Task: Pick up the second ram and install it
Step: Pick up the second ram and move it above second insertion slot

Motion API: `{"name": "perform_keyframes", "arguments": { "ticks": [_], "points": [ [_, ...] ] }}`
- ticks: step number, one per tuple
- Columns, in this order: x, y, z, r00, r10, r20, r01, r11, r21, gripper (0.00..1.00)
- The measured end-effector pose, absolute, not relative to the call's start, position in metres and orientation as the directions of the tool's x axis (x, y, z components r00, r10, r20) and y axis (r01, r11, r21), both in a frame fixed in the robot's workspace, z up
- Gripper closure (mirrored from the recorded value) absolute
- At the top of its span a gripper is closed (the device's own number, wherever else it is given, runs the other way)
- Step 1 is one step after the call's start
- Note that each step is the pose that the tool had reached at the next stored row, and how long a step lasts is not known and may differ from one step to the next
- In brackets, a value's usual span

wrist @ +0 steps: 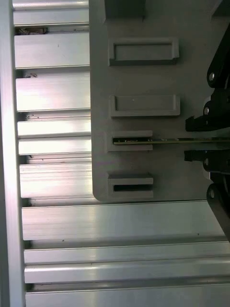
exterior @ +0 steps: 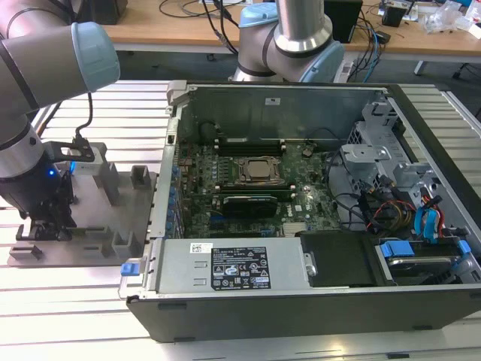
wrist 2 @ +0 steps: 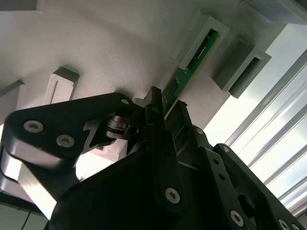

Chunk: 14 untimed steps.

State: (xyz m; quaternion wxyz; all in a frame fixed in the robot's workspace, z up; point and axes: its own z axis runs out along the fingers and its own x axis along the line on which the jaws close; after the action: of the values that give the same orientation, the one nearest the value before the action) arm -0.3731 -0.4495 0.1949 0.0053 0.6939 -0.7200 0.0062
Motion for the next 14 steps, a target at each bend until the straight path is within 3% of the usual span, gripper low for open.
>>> {"name": "perform_keyframes", "arguments": {
  "ticks": [2, 4, 14],
  "points": [
    [-0.3731, -0.4495, 0.195, -0.037, -0.999, 0.016, -0.999, 0.037, -0.002, 0.71],
    [-0.3731, -0.4496, 0.195, -0.037, -0.999, 0.016, -0.999, 0.037, -0.002, 0.85],
    [-0.3731, -0.4496, 0.195, -0.036, -0.999, 0.014, -0.999, 0.036, -0.002, 0.86]
  ]
}}
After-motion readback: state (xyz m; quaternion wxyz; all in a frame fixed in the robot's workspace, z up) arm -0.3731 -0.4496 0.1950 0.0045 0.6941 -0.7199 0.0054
